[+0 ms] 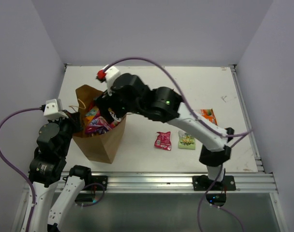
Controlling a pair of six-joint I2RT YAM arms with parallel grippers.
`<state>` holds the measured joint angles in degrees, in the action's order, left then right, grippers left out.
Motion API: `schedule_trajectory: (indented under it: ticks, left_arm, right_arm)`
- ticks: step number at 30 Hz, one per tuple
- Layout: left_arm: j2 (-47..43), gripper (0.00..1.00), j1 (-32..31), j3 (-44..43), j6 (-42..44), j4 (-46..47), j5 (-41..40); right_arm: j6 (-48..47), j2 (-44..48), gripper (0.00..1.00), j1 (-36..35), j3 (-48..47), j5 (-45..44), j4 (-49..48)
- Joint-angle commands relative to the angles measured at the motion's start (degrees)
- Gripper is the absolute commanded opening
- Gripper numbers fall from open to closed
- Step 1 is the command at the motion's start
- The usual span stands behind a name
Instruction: Place the snacks into the paper bag
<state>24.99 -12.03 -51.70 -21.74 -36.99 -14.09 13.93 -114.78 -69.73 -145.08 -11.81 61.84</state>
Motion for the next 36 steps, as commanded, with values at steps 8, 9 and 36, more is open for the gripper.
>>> schedule_trajectory:
  ticks: [8,9,36]
  left_arm:
    - [-0.1,0.00,-0.1,-1.6,-0.1,2.1,1.0]
    - [-0.1,0.00,-0.1,-1.6,-0.2,2.4,1.2]
    - [0.8,0.00,-0.1,0.1,1.8,2.9,0.0]
  right_arm:
    - [-5.1,28.4,0.94,4.4,14.7,-29.6,-6.9]
    - [-3.1,29.9,0.94,7.5,16.7,-28.0,-5.5]
    - [1.2,-0.2,0.85,44.7,44.5,2.3,-24.1]
